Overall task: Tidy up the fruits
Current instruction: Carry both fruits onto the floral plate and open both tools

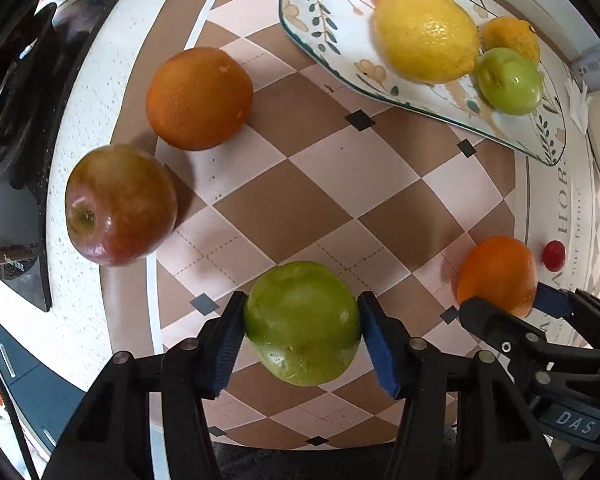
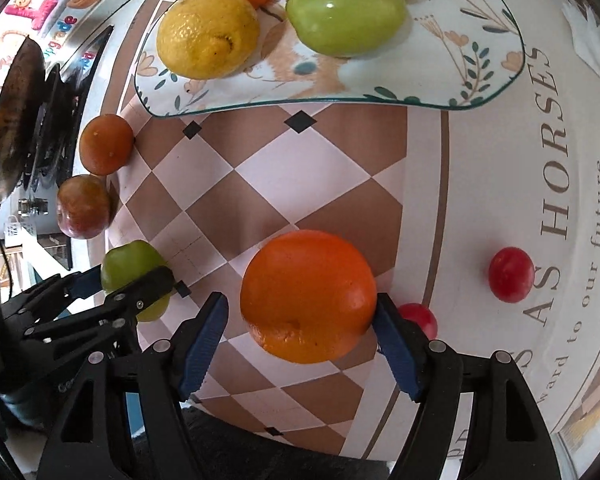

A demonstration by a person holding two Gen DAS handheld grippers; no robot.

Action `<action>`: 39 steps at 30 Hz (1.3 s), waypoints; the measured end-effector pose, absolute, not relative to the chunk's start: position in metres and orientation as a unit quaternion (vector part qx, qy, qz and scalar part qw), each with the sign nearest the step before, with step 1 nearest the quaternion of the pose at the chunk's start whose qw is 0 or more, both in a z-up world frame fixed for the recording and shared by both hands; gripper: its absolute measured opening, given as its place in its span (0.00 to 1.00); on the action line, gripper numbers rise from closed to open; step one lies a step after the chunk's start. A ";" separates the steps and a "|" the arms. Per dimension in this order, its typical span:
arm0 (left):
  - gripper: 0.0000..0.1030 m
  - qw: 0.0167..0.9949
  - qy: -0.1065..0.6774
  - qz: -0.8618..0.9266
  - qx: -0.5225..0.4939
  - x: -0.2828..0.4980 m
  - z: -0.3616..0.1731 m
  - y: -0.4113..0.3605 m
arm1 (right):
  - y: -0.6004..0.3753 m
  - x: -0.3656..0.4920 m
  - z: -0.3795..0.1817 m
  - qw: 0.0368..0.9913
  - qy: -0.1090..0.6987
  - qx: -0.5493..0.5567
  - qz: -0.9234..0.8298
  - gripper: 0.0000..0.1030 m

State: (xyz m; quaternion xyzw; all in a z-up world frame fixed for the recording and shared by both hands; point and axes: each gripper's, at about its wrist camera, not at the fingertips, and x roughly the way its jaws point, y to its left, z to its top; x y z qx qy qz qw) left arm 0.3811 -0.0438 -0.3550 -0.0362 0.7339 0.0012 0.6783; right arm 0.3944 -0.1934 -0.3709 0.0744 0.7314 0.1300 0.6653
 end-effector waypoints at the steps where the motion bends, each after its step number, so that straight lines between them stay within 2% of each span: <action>1: 0.52 0.680 0.732 0.001 -0.034 0.380 -0.354 -0.046 | -0.192 0.395 -0.372 0.670 0.728 0.070 0.130 0.71; 2: 0.52 0.682 0.731 0.001 -0.033 0.380 -0.354 -0.046 | -0.190 0.395 -0.373 0.675 0.724 0.065 0.127 0.66; 9: 0.52 0.684 0.728 -0.005 -0.044 0.381 -0.349 -0.051 | -0.195 0.392 -0.372 0.682 0.716 0.071 0.130 0.65; 15: 0.52 0.706 0.703 -0.032 -0.078 0.393 -0.298 -0.047 | -0.225 0.401 -0.334 0.700 0.687 0.137 0.142 0.65; 19: 0.52 0.727 0.679 -0.047 -0.090 0.435 -0.257 -0.051 | -0.251 0.428 -0.307 0.725 0.656 0.164 0.130 0.65; 22: 0.52 0.742 0.665 -0.040 -0.077 0.465 -0.248 -0.039 | -0.272 0.455 -0.306 0.736 0.647 0.171 0.104 0.65; 28: 0.52 0.738 0.673 -0.015 -0.035 0.527 -0.256 -0.022 | -0.302 0.504 -0.320 0.737 0.651 0.170 0.066 0.65; 32: 0.52 0.714 0.699 -0.014 -0.030 0.559 -0.282 -0.025 | -0.311 0.524 -0.328 0.735 0.658 0.154 0.054 0.65; 39: 0.52 0.682 0.730 -0.018 -0.034 0.577 -0.315 -0.028 | -0.307 0.538 -0.341 0.726 0.672 0.142 0.045 0.66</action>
